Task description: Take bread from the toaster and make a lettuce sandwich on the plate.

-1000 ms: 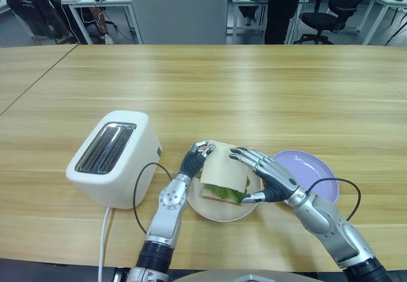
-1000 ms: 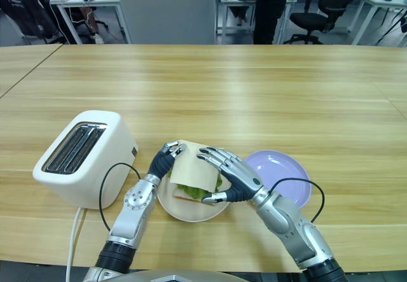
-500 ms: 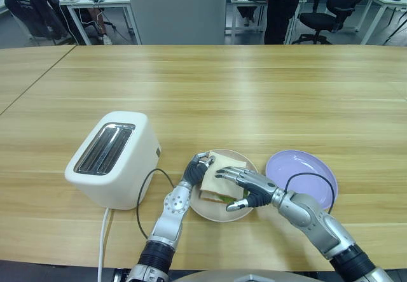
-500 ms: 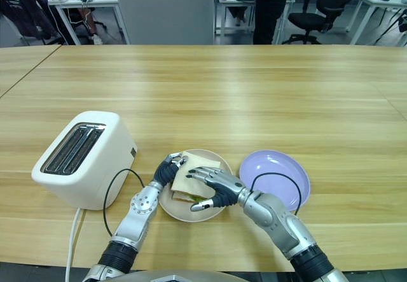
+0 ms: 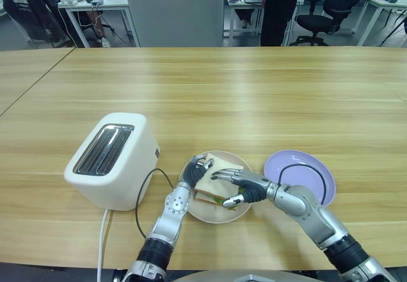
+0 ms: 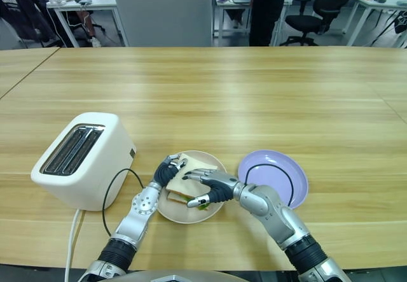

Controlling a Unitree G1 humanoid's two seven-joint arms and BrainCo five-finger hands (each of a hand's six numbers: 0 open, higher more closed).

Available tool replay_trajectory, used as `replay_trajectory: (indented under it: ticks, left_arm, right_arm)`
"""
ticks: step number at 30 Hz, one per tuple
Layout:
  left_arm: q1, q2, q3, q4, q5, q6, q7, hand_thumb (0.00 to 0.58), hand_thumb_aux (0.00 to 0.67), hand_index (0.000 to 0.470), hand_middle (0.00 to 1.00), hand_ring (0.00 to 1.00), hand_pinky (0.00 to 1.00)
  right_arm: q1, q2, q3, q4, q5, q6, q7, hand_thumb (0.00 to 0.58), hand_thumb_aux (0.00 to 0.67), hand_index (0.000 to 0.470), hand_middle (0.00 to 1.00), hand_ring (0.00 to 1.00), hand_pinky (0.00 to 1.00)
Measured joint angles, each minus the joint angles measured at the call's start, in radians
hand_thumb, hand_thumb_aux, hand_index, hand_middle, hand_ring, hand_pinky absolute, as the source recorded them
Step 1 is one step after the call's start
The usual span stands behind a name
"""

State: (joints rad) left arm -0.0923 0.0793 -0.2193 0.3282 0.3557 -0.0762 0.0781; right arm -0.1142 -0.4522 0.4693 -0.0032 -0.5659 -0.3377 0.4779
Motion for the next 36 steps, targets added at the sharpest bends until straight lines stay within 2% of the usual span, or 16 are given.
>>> replay_trajectory:
  ticks: [3, 6, 9, 18, 20, 23, 24, 25, 26, 29, 30, 31, 32, 34, 35, 36]
  left_arm:
    - [-0.006, 0.064, -0.067, -0.075, 0.229, 0.091, 0.114, 0.000, 0.000, 0.000, 0.99, 0.99, 0.99]
    - [-0.011, 0.108, -0.130, -0.150, 0.460, 0.225, 0.197, 0.000, 0.000, 0.000, 0.91, 0.91, 0.91]
    - [-0.040, 0.130, -0.165, -0.218, 0.621, 0.319, 0.254, 0.000, 0.000, 0.000, 0.91, 0.91, 0.91]
    - [-0.023, 0.141, -0.164, -0.259, 0.718, 0.399, 0.314, 0.000, 0.000, 0.000, 0.90, 0.90, 0.90]
    - [-0.006, 0.135, -0.148, -0.285, 0.699, 0.388, 0.336, 0.000, 0.000, 0.000, 0.88, 0.88, 0.88]
    - [0.046, 0.093, -0.081, -0.381, 0.571, 0.310, 0.364, 0.000, 0.000, 0.000, 0.75, 0.75, 0.75]
    - [0.064, 0.079, -0.064, -0.414, 0.532, 0.287, 0.368, 0.000, 0.000, 0.000, 0.58, 0.58, 0.58]
    - [0.090, 0.068, -0.045, -0.455, 0.470, 0.247, 0.363, 0.000, 0.000, 0.000, 0.58, 0.58, 0.58]
    - [0.119, 0.059, -0.030, -0.492, 0.418, 0.212, 0.356, 0.000, 0.000, 0.000, 0.40, 0.40, 0.40]
    - [0.218, 0.033, 0.010, -0.594, 0.250, 0.117, 0.305, 0.000, 0.000, 0.000, 0.42, 0.42, 0.42]
    - [0.259, 0.029, 0.020, -0.634, 0.188, 0.087, 0.280, 0.000, 0.000, 0.000, 0.44, 0.44, 0.44]
    - [0.285, 0.026, 0.024, -0.658, 0.158, 0.069, 0.266, 0.000, 0.000, 0.000, 0.44, 0.44, 0.44]
    - [0.328, 0.023, 0.035, -0.705, 0.104, 0.042, 0.239, 0.000, 0.000, 0.000, 0.50, 0.50, 0.50]
    - [0.397, 0.025, 0.051, -0.776, 0.040, 0.002, 0.204, 0.000, 0.000, 0.000, 0.57, 0.57, 0.57]
    - [0.420, 0.027, 0.055, -0.801, 0.024, -0.011, 0.195, 0.000, 0.000, 0.000, 0.57, 0.57, 0.57]
    - [0.440, 0.034, 0.059, -0.823, 0.003, -0.027, 0.178, 0.000, 0.000, 0.000, 0.58, 0.58, 0.58]
  right_arm:
    - [-0.002, -0.006, 0.011, 0.002, -0.003, -0.018, 0.004, 0.000, 0.000, 0.000, 0.00, 0.00, 0.00]
    - [-0.002, -0.007, 0.032, 0.004, -0.008, -0.025, 0.008, 0.000, 0.000, 0.000, 0.00, 0.00, 0.00]
    - [-0.001, -0.008, 0.046, 0.005, -0.008, -0.031, 0.009, 0.000, 0.000, 0.000, 0.00, 0.00, 0.00]
    - [-0.005, -0.009, 0.052, 0.012, -0.008, -0.036, 0.010, 0.000, 0.000, 0.000, 0.00, 0.00, 0.00]
    - [-0.007, -0.004, 0.051, 0.014, -0.008, -0.035, 0.009, 0.000, 0.000, 0.000, 0.00, 0.00, 0.00]
    - [0.000, 0.010, 0.041, -0.007, -0.003, -0.003, 0.006, 0.000, 0.000, 0.000, 0.00, 0.00, 0.00]
    - [0.004, 0.015, 0.037, -0.016, 0.004, 0.013, 0.007, 0.000, 0.000, 0.000, 0.00, 0.00, 0.00]
    - [0.011, 0.021, 0.029, -0.043, 0.018, 0.047, 0.018, 0.000, 0.000, 0.000, 0.00, 0.00, 0.00]
    - [0.020, 0.024, 0.017, -0.077, 0.036, 0.081, 0.033, 0.000, 0.000, 0.000, 0.00, 0.00, 0.00]
    - [0.047, 0.025, -0.054, -0.205, 0.114, 0.203, 0.079, 0.000, 0.000, 0.000, 0.00, 0.00, 0.00]
    - [0.050, 0.025, -0.089, -0.267, 0.154, 0.247, 0.097, 0.000, 0.000, 0.000, 0.08, 0.08, 0.08]
    - [0.053, 0.024, -0.110, -0.302, 0.174, 0.268, 0.104, 0.000, 0.000, 0.000, 0.08, 0.08, 0.08]
    - [0.068, 0.021, -0.139, -0.358, 0.212, 0.302, 0.116, 0.000, 0.000, 0.000, 0.17, 0.17, 0.17]
    - [0.105, 0.010, -0.169, -0.414, 0.252, 0.335, 0.127, 0.000, 0.000, 0.000, 0.27, 0.27, 0.27]
    - [0.121, 0.005, -0.178, -0.427, 0.266, 0.343, 0.129, 0.000, 0.000, 0.000, 0.27, 0.27, 0.27]
    - [0.133, -0.001, -0.183, -0.435, 0.280, 0.356, 0.135, 0.000, 0.000, 0.000, 0.41, 0.41, 0.41]
